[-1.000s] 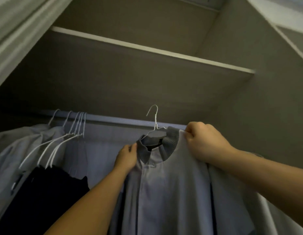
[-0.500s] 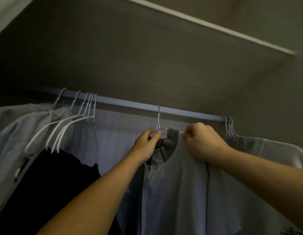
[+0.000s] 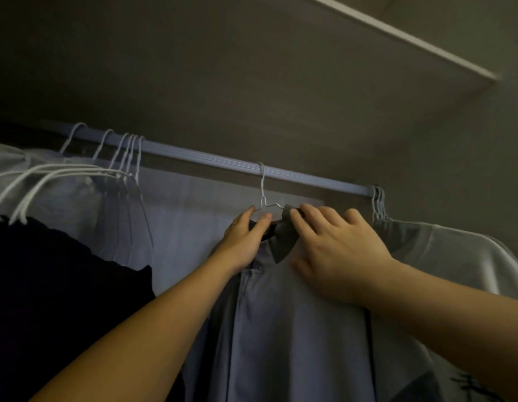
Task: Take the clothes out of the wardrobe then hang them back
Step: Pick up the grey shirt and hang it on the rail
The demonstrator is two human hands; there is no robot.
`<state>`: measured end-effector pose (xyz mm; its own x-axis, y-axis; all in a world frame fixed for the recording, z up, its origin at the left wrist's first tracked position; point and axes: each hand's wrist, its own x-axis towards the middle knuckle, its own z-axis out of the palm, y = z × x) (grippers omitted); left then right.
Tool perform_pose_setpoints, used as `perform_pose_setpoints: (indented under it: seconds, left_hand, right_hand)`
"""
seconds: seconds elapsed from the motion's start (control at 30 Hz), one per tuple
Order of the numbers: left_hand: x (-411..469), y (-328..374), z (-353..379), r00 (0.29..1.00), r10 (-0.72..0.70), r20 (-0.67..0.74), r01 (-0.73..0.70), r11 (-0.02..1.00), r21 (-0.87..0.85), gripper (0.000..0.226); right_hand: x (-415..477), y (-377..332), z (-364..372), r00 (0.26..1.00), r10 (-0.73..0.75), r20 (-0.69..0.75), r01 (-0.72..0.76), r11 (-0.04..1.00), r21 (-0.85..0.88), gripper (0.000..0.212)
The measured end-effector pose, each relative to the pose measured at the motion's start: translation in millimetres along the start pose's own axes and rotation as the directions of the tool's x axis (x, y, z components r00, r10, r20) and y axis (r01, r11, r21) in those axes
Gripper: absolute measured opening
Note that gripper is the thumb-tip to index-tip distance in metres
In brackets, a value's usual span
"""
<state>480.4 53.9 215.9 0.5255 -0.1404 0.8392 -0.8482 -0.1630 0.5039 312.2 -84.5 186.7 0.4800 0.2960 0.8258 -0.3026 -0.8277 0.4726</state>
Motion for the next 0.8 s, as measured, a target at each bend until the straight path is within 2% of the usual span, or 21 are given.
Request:
perform_pose_setpoints:
  seconds: [0.07,0.17,0.27,0.43,0.8]
  left_hand:
    - [-0.6,1.5,7.4,1.0,-0.004,-0.02,0.004,1.0,0.002,0.097]
    - [0.9,0.0,24.7,0.995,0.03,-0.097,-0.028,0.999,0.022,0.07]
    - [2.9,0.8,42.1,0.986,0.046,-0.158,-0.044,0.999,0.02,0.059]
    - [9.5,6.0,76.2,0.988,0.03,-0.153,-0.037,0.998,-0.043,0.059]
    - [24.6,21.7,181.1,0.999,0.027,-0.025,-0.031,0.986,-0.166,0.064]
  right_hand:
    - [-2.1,4.3,4.0,0.999,-0.011,0.049,0.011,1.0,0.002,0.08]
    - [-3.9,12.4,6.9,0.994,-0.001,0.106,-0.001,1.0,0.019,0.081]
    - [-6.9,20.8,12.3,0.993,0.005,0.116,-0.008,1.0,0.028,0.082]
    - [-16.9,40.5,24.3,0.992,0.026,0.123,-0.027,1.0,0.008,0.084]
    - [-48.3,106.8,52.9,0.972,0.111,0.206,-0.086,0.988,-0.127,0.087]
